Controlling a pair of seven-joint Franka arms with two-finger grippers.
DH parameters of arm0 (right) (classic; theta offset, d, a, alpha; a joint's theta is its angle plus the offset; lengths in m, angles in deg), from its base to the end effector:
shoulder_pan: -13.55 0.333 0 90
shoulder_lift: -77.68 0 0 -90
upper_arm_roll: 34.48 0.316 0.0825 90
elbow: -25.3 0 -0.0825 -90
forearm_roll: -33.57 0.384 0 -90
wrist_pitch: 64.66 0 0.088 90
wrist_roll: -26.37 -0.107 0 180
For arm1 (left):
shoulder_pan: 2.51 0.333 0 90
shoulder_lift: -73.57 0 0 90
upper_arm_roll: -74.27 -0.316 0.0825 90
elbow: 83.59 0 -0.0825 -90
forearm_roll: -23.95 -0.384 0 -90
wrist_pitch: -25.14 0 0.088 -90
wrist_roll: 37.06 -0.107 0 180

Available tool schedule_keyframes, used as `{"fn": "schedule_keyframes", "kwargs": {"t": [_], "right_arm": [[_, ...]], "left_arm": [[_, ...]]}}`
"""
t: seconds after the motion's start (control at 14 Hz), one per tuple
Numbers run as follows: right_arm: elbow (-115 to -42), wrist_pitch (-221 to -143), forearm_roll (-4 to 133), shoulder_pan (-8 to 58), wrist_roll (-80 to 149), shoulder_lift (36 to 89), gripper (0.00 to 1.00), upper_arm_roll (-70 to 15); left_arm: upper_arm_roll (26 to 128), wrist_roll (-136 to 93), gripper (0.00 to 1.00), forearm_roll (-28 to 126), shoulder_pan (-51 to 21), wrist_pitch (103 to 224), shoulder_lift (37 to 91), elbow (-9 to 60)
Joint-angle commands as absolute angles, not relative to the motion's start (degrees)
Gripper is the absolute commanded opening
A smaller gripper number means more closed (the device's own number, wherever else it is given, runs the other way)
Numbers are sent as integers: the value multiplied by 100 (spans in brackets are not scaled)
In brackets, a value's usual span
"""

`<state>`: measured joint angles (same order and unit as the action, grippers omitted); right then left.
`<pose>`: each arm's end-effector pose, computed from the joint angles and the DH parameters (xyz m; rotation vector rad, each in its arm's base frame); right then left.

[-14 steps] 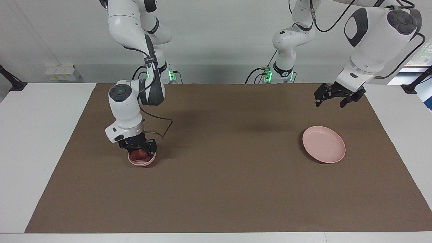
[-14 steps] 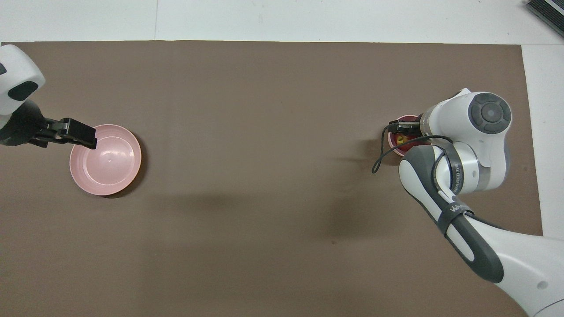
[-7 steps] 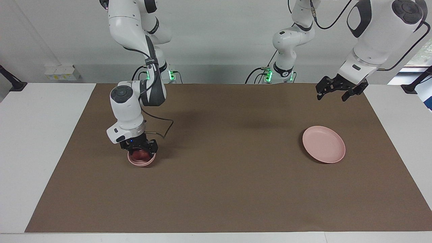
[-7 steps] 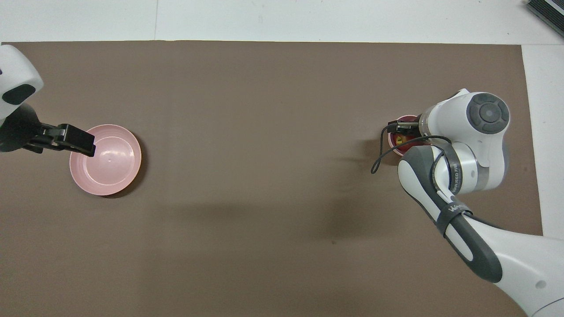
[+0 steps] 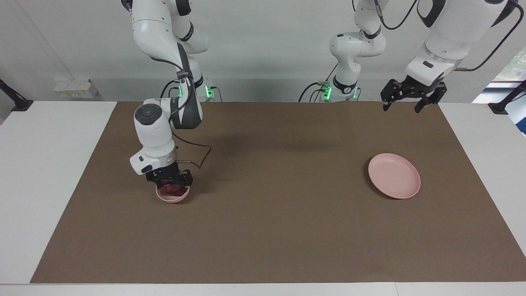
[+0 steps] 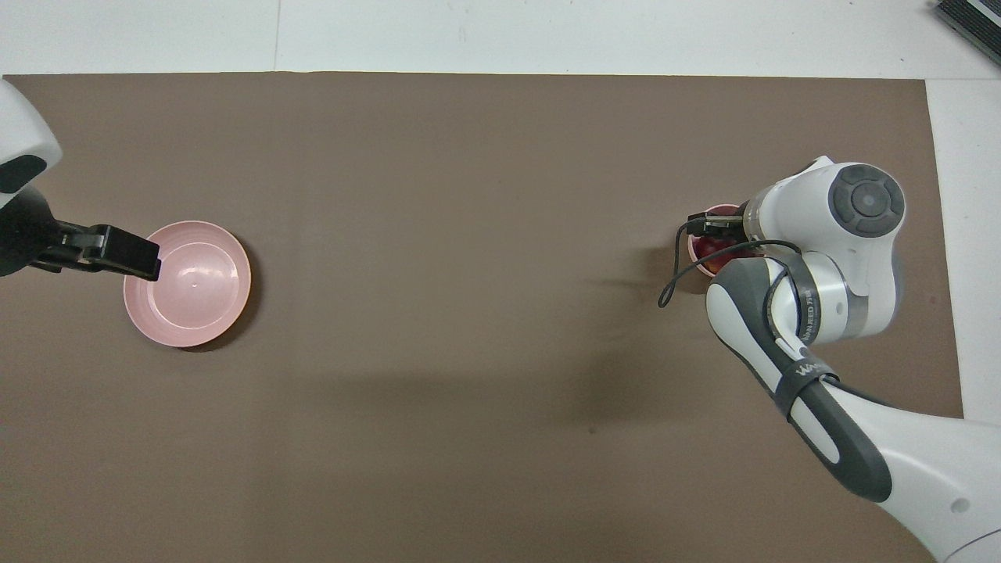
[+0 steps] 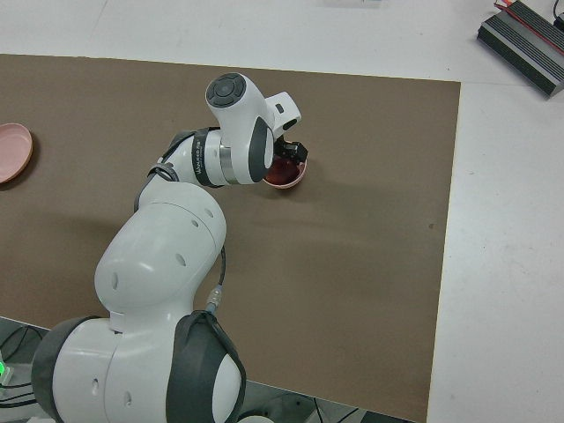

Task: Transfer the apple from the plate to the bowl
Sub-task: 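Lower the apple into the bowl with the right gripper while the left retracts, then open the right gripper and lift it away from the bowl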

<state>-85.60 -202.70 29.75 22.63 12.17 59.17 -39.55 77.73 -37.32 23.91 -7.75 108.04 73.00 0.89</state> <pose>0.6290 0.0466 0.3346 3.0746 -0.1923 0.2491 0.5388 -0.0822 0.6533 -3.1286 0.2450 0.0587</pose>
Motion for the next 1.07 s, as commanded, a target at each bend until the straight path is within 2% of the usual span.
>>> {"fn": "schedule_keyframes", "kwargs": {"t": [0.0,0.57,0.71,1.0], "right_arm": [[-8501,-20388,2830,2225,1117,5887,100,-3922],[-8290,-20099,2944,2181,1117,6282,100,-3914],[-7914,-19539,2953,2181,1117,6388,100,-3896],[-6711,-18001,3347,2190,1108,6476,100,-3896]], "left_arm": [[7392,-3865,100,2325,-1155,10610,7620,236],[7391,-4023,100,2290,-1077,10996,8306,1185],[7391,-4014,100,2290,-1077,10935,8307,1177],[7356,-3961,100,2360,-936,10934,8254,1115]]}}
